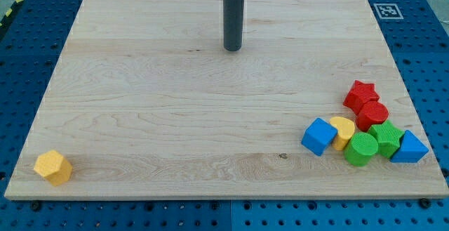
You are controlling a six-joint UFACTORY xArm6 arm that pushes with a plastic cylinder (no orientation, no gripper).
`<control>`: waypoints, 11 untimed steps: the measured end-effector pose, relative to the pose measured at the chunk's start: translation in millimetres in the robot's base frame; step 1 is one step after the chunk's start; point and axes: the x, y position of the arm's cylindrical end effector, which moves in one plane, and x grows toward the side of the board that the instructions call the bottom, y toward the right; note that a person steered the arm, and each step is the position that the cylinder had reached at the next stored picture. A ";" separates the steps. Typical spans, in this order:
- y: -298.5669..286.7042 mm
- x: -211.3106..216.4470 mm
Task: Move your arm towards right center
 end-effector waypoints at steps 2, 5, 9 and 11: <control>0.0 -0.4; 111.5 4.2; 298.7 62.2; 290.1 32.7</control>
